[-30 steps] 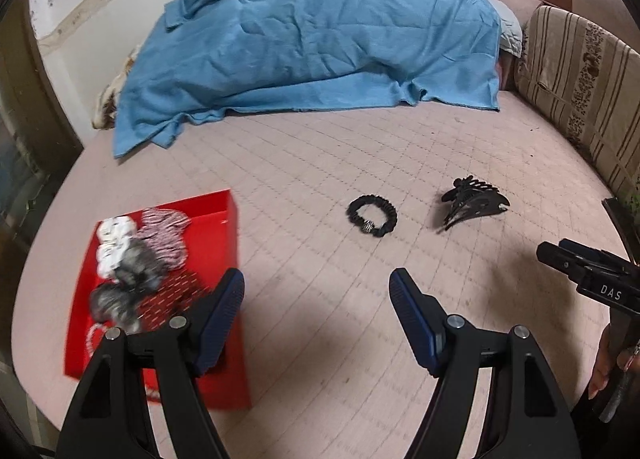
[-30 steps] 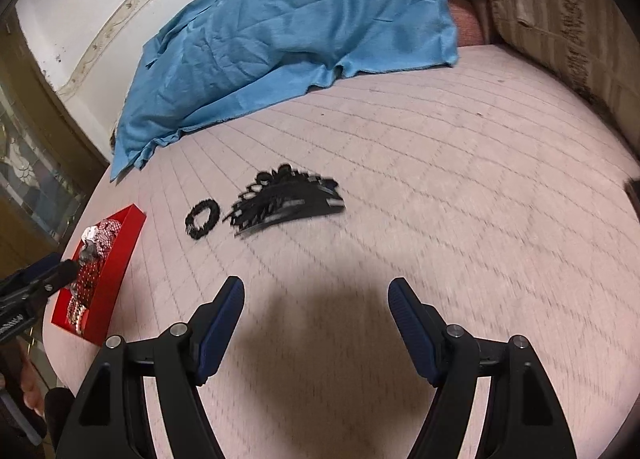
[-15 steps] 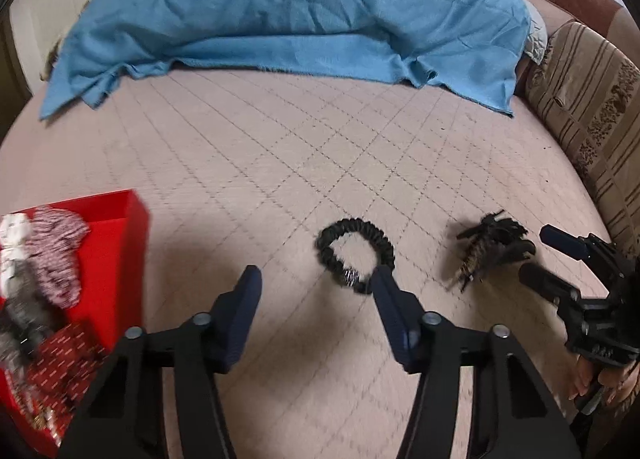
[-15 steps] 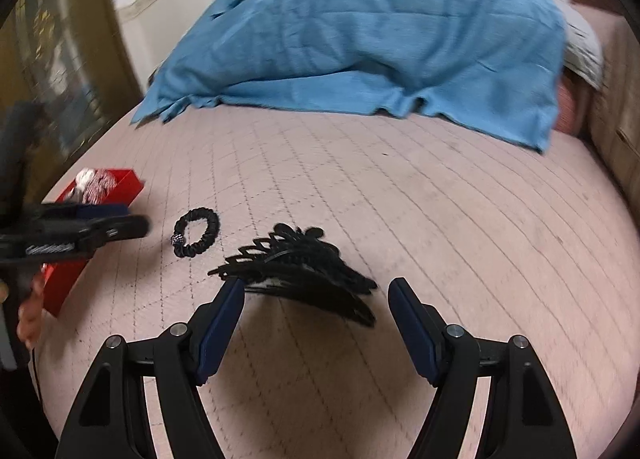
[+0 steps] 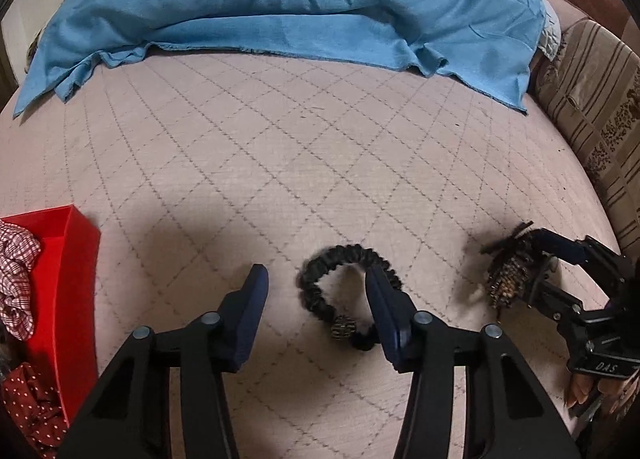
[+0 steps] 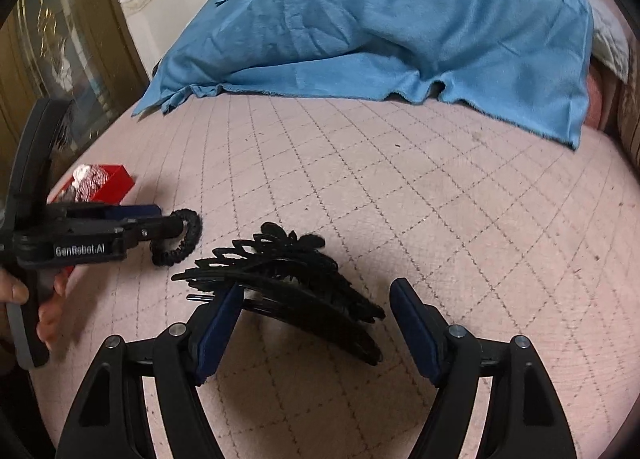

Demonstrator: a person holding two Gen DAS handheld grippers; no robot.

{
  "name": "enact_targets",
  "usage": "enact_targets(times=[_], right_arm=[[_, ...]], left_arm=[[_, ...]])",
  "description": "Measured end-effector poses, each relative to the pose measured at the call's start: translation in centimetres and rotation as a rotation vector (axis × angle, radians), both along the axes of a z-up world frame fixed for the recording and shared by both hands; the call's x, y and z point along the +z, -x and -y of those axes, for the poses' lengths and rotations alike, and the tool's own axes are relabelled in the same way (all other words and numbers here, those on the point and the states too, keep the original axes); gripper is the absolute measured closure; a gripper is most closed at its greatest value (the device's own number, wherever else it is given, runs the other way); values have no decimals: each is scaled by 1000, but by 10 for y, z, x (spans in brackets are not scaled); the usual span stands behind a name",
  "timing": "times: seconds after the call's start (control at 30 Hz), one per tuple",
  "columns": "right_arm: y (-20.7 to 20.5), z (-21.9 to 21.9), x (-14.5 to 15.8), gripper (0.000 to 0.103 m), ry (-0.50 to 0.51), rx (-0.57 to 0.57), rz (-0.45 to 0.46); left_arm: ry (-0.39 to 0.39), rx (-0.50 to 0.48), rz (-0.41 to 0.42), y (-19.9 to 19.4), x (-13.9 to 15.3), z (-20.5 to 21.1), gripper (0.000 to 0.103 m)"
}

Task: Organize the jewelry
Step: 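Grasp the black bead bracelet with the left tool while the right grasps the black claw clip, then carry both items into the red tray and open both tools to release them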

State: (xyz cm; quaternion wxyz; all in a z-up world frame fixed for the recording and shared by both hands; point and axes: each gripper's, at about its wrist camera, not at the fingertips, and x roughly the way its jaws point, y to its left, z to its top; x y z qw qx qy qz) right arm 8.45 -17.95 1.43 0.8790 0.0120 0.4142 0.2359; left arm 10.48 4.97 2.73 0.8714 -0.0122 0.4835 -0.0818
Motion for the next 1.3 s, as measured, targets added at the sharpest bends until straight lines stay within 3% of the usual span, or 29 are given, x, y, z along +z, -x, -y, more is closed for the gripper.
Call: enact_targets(times=[0.03, 0.1, 0.4, 0.83, 1.3], right_arm=[[0, 0, 0, 24, -8, 2, -5], [0, -1, 0, 28, -30, 9, -18], [13, -6, 13, 29, -117, 2, -20], [40, 6, 26, 29, -252, -102, -47], [115, 0, 48, 29, -348, -186, -24]], left_arm=[[-11, -3, 5, 1, 0, 3, 75], [-33, -7, 4, 2, -2, 9, 96], [4, -24, 22, 19, 8, 11, 97], [70, -26, 121, 87, 62, -8, 97], [33, 14, 234, 173, 109, -43, 97]])
